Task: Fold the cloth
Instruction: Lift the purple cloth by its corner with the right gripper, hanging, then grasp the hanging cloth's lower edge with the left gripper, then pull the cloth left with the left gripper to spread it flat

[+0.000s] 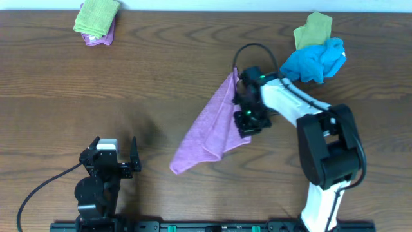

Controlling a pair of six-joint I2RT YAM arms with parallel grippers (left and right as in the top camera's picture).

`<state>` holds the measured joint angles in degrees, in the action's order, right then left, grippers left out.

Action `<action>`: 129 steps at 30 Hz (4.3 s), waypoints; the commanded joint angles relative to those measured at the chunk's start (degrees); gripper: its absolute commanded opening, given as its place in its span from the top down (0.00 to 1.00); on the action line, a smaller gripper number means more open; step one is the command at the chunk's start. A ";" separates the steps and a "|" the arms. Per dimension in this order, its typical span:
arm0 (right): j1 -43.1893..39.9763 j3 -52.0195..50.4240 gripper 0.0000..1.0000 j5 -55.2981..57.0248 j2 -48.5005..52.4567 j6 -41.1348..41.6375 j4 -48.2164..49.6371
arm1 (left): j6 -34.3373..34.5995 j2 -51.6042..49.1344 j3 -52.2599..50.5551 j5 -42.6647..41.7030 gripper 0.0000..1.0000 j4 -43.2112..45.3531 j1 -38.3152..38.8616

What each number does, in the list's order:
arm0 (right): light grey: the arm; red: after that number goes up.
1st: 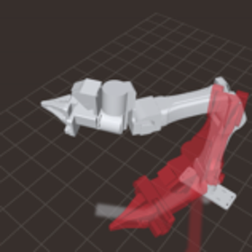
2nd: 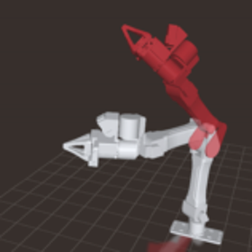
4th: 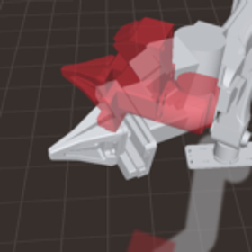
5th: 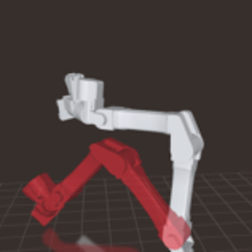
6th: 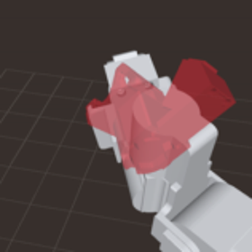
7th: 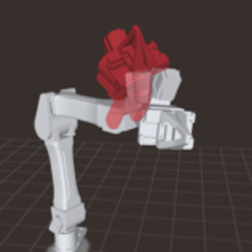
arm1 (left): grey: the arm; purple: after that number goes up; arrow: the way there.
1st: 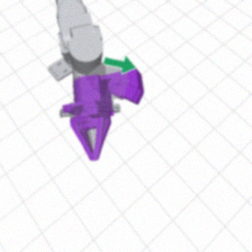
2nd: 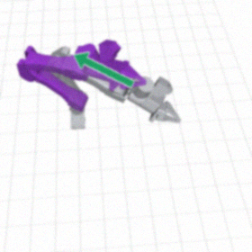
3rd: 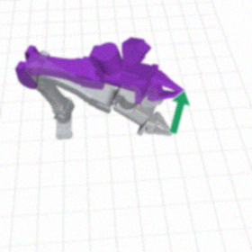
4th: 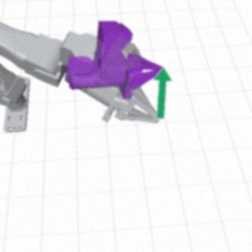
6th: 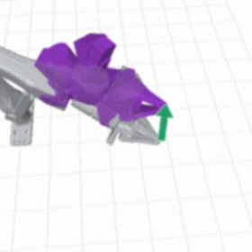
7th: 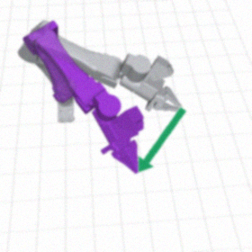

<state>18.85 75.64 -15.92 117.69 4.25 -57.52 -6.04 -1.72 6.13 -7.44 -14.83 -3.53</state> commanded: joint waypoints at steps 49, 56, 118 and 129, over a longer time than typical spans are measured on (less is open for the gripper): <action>-0.07 8.92 0.01 7.10 -51.04 -7.63 -2.89 | 42.01 -3.56 -1.46 -29.29 0.11 8.35 7.87; -6.75 10.45 0.01 7.08 -51.06 -7.58 -1.22 | 37.03 -24.59 2.16 -23.93 0.11 17.62 16.59; -26.80 12.63 0.27 6.16 -54.05 -7.52 -10.32 | 9.03 -95.67 48.00 -8.68 0.62 -7.23 44.15; -26.80 12.63 0.35 6.19 -54.05 -7.52 -10.32 | 9.01 -95.67 48.02 -1.49 0.94 -7.32 44.02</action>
<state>-7.60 87.33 -9.37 64.01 -3.16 -67.88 2.96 -97.23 53.34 -13.93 -21.91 40.56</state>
